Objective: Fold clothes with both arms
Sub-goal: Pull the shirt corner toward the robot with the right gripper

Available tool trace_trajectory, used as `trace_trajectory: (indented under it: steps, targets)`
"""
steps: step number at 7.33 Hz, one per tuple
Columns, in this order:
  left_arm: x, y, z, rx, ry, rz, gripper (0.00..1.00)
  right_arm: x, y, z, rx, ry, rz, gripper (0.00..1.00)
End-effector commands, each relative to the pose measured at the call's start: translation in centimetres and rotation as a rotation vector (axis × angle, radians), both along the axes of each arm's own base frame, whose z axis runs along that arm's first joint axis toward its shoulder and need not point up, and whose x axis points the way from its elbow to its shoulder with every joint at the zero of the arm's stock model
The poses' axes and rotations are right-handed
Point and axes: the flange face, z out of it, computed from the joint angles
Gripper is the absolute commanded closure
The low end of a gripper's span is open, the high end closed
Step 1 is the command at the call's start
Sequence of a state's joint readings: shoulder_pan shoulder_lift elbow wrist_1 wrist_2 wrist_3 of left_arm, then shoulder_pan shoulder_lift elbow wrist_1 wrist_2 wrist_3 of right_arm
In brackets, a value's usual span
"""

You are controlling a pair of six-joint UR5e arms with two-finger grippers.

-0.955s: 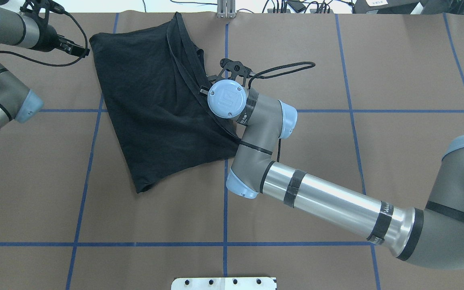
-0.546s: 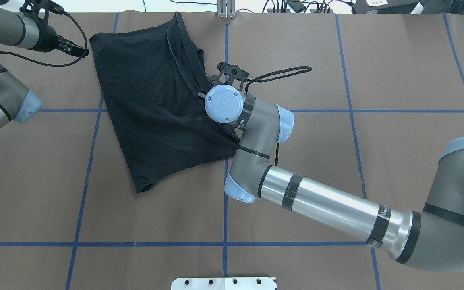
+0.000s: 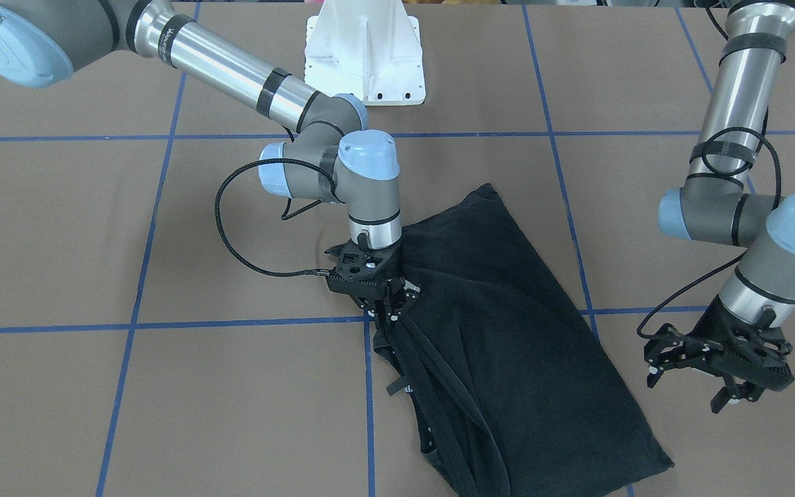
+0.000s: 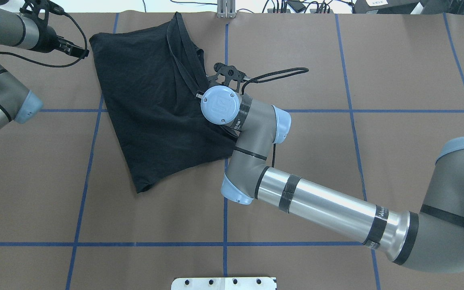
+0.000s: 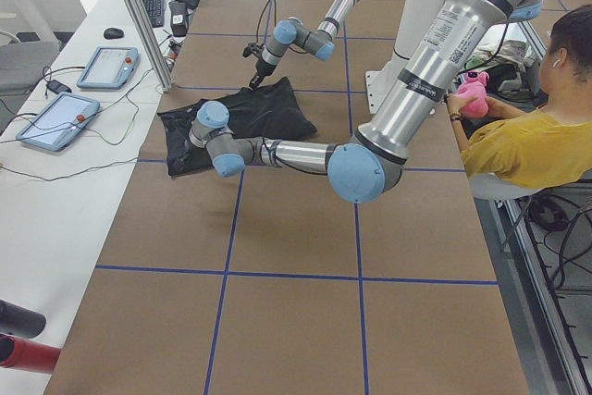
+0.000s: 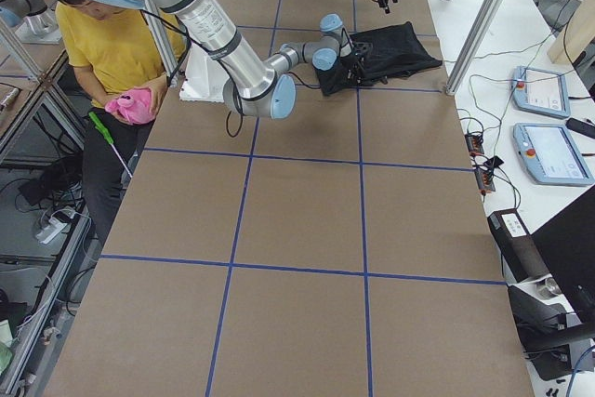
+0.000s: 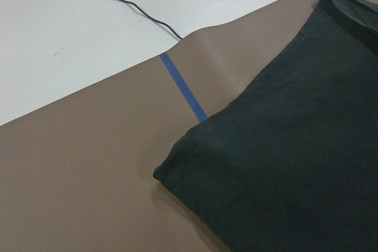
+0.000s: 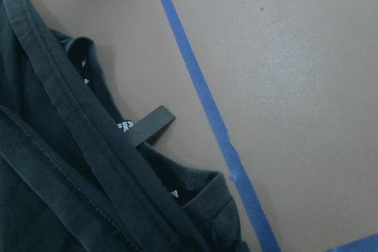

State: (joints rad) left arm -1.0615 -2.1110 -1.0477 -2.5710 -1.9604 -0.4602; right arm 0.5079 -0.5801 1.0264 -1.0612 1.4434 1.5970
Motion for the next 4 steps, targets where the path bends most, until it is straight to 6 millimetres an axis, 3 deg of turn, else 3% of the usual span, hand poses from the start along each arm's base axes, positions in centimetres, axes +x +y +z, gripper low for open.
trace_trajectory:
  steps: [1, 3, 4]
  targets:
    - [0.0, 0.0, 0.0, 0.0, 0.0, 0.0, 0.0, 0.1, 0.2, -0.8, 0.005, -0.01, -0.017, 1.0]
    - [0.0, 0.0, -0.1, 0.001, 0.001, 0.0, 0.0, 2.2, 1.9, -2.1, 0.01, -0.037, -0.033, 1.0]
    - [0.0, 0.0, -0.1, 0.001, 0.001, 0.0, 0.0, 3.5, 5.3, -1.6, 0.011, -0.033, -0.052, 1.0]
